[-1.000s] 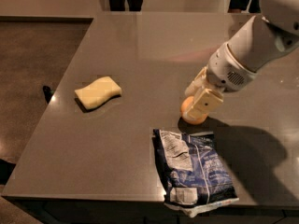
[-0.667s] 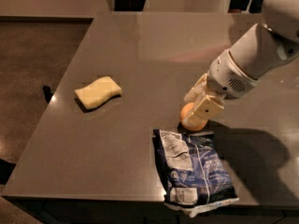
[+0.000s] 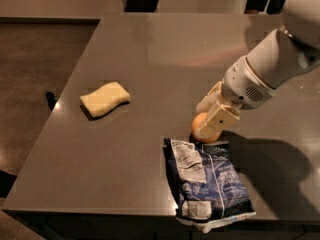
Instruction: Move orange near blue chip bag
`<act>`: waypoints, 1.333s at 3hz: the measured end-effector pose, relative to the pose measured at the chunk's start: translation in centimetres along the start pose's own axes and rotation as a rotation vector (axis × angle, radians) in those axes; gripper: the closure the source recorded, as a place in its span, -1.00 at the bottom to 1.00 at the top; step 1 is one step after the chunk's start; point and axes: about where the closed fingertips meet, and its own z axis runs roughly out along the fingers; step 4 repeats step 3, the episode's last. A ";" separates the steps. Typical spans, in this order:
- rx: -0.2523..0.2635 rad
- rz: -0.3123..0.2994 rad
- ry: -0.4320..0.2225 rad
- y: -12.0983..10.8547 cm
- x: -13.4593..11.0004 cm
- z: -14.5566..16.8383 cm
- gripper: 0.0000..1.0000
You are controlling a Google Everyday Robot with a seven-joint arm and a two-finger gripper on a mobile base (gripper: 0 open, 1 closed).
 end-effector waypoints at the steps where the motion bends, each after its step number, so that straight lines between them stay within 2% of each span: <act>1: 0.000 -0.003 0.001 0.1 -0.1 0.0 -0.66; 2: 0.001 -0.006 0.001 0.2 -0.3 0.1 -1.00; 4: 0.001 -0.006 0.001 0.2 -0.3 0.1 -1.00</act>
Offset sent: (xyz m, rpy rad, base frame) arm -0.0004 0.0013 0.0005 -0.0009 -0.0015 0.0022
